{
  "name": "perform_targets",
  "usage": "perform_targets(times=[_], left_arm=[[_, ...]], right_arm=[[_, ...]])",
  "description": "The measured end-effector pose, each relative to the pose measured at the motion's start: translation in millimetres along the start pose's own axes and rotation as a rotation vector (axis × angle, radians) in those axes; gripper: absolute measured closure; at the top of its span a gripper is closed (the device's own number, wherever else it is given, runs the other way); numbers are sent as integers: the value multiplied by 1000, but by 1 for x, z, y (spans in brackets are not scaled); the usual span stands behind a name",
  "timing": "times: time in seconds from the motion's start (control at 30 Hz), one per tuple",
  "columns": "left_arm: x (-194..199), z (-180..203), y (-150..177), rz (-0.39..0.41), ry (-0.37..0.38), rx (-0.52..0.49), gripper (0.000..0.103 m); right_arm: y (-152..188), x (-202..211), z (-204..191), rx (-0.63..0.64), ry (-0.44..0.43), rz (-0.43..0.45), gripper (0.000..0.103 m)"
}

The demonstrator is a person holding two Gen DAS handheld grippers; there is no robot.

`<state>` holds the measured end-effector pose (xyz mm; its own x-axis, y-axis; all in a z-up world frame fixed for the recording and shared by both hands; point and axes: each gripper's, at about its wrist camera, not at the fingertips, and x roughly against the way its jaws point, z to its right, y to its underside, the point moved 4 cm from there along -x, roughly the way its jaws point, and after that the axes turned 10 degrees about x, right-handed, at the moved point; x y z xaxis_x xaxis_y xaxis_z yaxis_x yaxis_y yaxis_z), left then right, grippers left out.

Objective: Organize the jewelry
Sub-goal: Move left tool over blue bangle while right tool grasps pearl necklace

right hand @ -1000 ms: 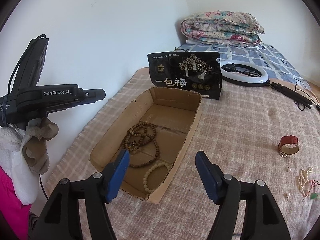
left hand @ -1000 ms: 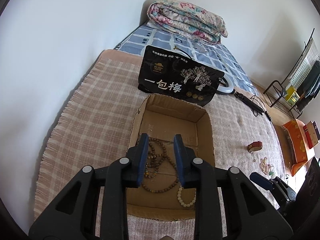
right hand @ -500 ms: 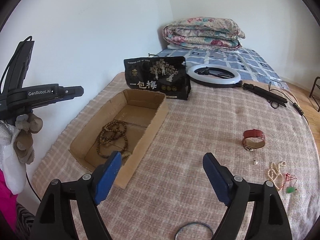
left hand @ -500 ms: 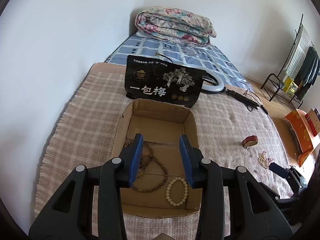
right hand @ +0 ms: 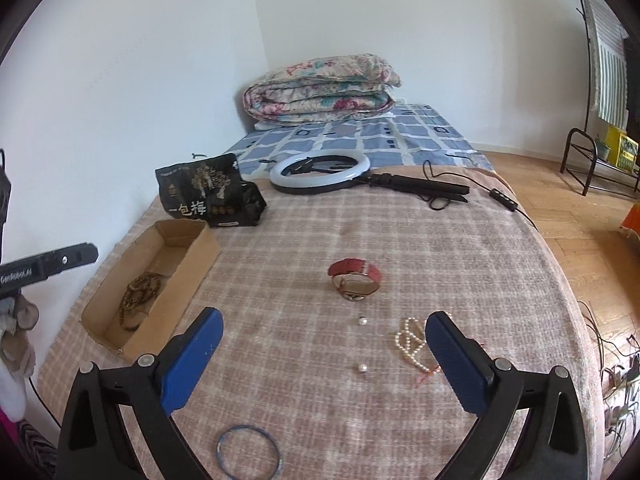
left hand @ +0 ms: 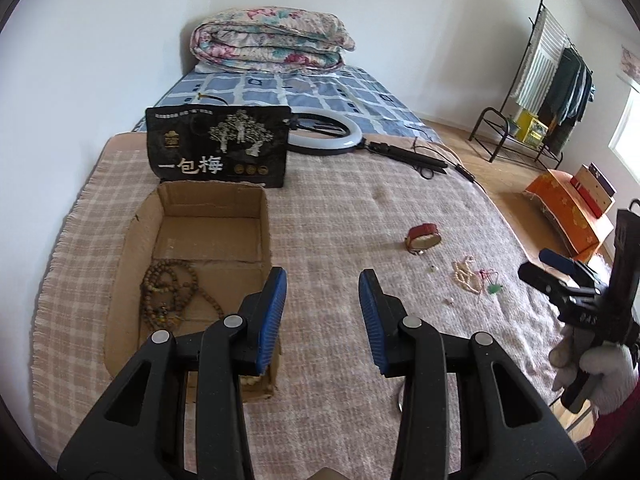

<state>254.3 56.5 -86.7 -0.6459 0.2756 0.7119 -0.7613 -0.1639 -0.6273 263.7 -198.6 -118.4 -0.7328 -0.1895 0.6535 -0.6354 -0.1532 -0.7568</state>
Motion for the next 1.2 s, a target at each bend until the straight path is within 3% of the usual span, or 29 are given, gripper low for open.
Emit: perform_targets(times=[0.4, 0.67, 0.93, 1.03, 1.17, 1.2], left_arm=[[-25, 58, 78, -148, 81, -102, 65], [-54, 73, 117, -249, 78, -140, 65], [-76, 80, 142, -301, 62, -172, 65], [-86, 77, 149, -320, 46, -174, 65], [-80, 78, 152, -259, 56, -176, 65], [-78, 80, 154, -247, 54, -187, 55]], right_arm=[[25, -19, 84, -21, 36, -154, 1], [60, -43, 115, -26, 62, -262, 17], [58, -70, 111, -36, -52, -274, 20], [56, -87, 100, 3, -54, -299, 20], [58, -99, 94, 49, -39, -313, 23], [59, -101, 94, 52, -42, -315, 23]])
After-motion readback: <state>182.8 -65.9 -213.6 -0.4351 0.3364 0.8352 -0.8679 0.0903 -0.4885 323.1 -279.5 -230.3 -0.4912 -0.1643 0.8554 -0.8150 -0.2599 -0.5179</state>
